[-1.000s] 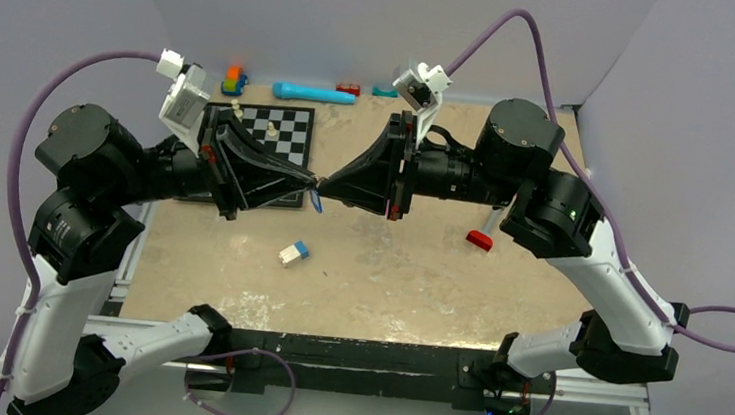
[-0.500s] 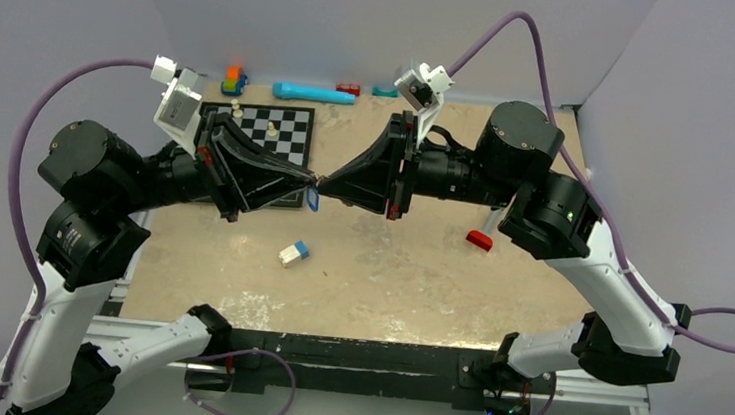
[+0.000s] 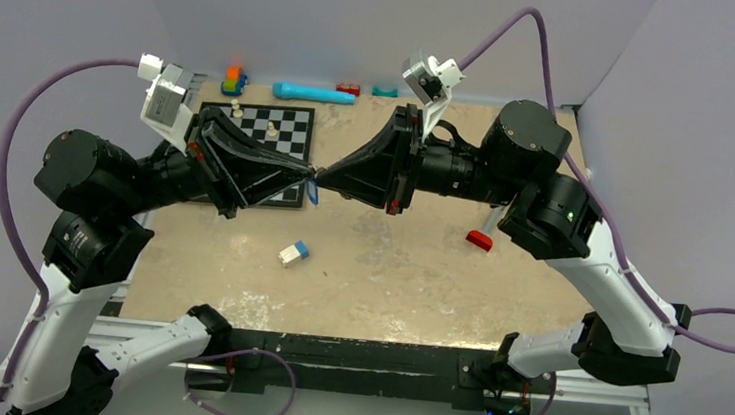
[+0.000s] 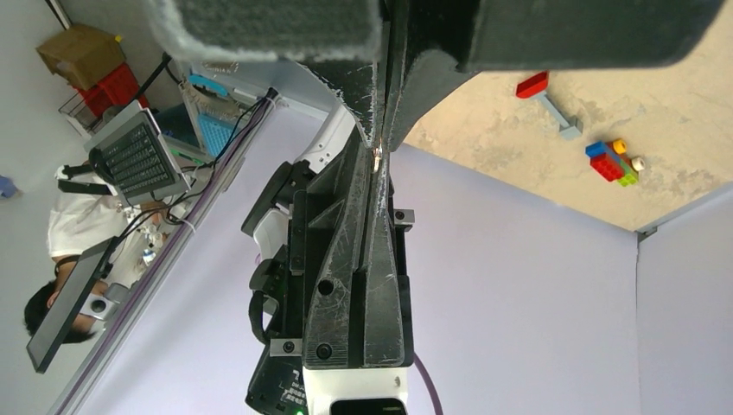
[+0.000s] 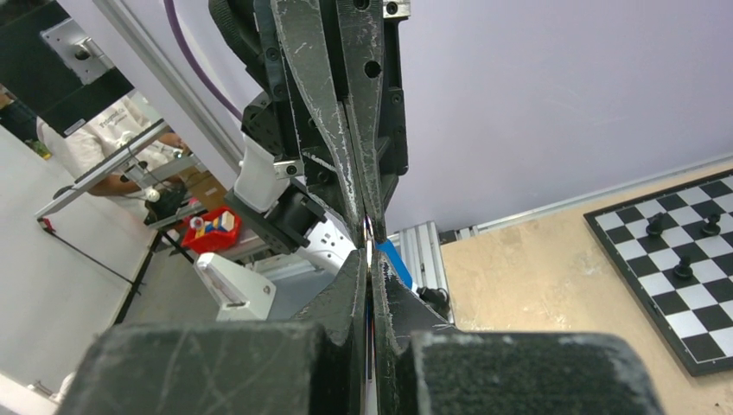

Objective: Remove the keys from the keyring

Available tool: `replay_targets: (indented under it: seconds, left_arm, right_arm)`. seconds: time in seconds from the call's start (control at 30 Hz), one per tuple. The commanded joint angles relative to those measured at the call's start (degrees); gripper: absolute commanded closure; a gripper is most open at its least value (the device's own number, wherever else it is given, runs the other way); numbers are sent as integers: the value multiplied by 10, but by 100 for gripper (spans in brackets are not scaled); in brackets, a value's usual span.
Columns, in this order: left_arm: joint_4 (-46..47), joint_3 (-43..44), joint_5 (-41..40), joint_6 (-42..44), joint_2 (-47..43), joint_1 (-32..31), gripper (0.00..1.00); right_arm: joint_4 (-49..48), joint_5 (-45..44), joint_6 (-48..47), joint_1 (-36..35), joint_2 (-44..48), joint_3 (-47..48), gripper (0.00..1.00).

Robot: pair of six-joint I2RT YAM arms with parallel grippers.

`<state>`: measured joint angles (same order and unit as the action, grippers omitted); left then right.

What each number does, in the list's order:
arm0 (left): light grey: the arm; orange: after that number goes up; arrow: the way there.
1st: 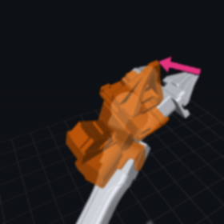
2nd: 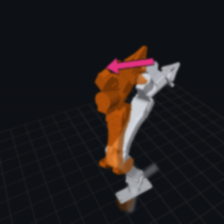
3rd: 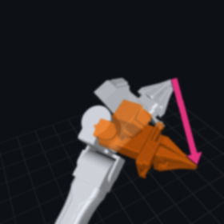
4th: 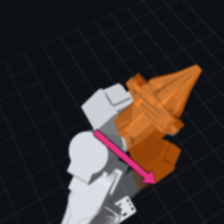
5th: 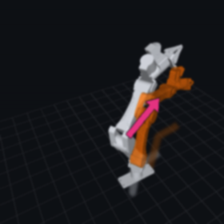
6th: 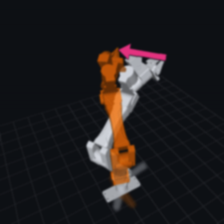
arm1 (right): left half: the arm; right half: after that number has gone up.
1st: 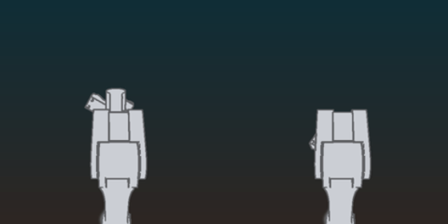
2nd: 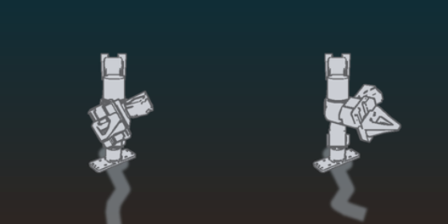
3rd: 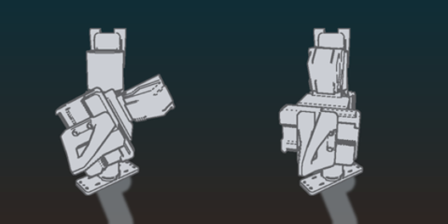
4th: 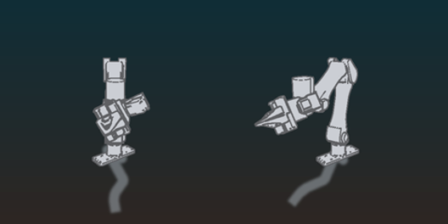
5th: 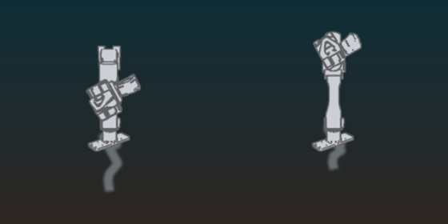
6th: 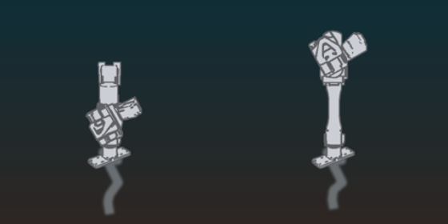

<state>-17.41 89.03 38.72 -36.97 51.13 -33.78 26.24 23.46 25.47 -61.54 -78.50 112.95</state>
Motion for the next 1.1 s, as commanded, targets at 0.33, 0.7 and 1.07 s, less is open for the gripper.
replay_targets:
  seconds: [0.33, 0.7, 1.07]
  left_arm:
    - [33, -28, -14, -20, -8, -1, 58]
    - [-235, 180, 39, 141, 65, -1, 27]
    - [-418, 354, 120, 250, 187, -1, 56]
  right_arm:
    - [-61, -3, 9, -2, 7, -3, 100]
    - [0, -11, -11, -2, 42, -40, 100]
    - [83, -7, -38, -2, 28, 9, 100]
